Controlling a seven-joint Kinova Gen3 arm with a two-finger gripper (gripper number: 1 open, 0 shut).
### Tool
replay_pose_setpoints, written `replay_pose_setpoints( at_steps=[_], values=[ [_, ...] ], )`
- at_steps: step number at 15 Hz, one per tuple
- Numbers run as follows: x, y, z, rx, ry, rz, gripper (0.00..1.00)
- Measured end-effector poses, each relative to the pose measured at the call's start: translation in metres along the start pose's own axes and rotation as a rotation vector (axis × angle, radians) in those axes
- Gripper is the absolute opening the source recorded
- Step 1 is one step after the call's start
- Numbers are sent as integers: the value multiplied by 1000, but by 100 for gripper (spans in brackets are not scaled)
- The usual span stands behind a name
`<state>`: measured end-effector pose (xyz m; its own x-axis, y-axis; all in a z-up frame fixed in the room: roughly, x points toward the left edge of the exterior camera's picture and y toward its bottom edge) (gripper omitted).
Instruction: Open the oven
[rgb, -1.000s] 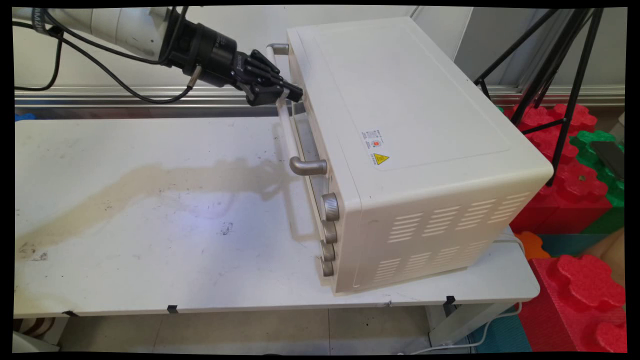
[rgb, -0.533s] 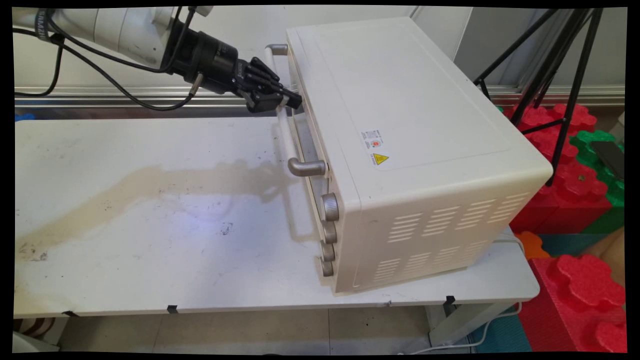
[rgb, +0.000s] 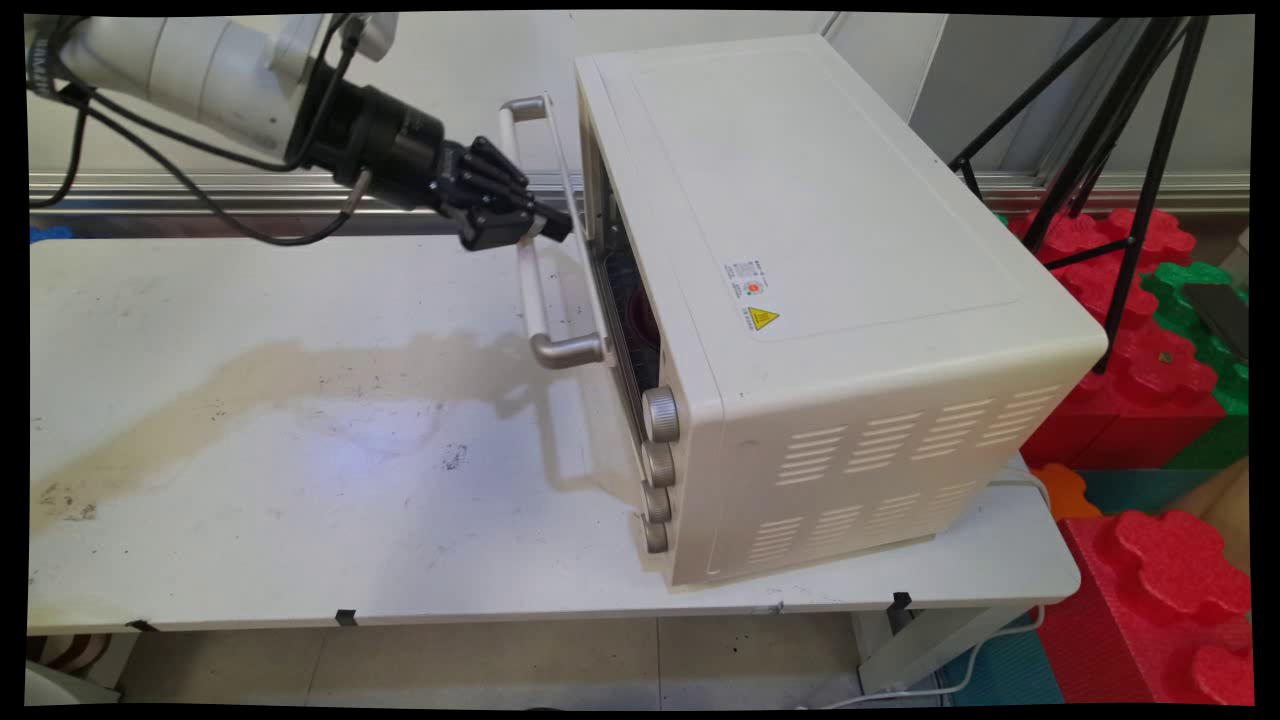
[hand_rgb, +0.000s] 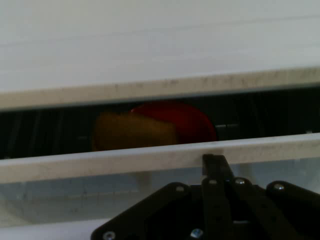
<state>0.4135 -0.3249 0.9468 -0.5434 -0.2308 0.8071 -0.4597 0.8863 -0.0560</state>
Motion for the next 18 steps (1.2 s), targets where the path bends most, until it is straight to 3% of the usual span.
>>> replay_pose_setpoints(
  at_steps=[9, 18],
  values=[
    [-35, 9, -26, -3, -58, 11, 0],
    [-91, 10, -55, 19, -119, 37, 0]
  ],
)
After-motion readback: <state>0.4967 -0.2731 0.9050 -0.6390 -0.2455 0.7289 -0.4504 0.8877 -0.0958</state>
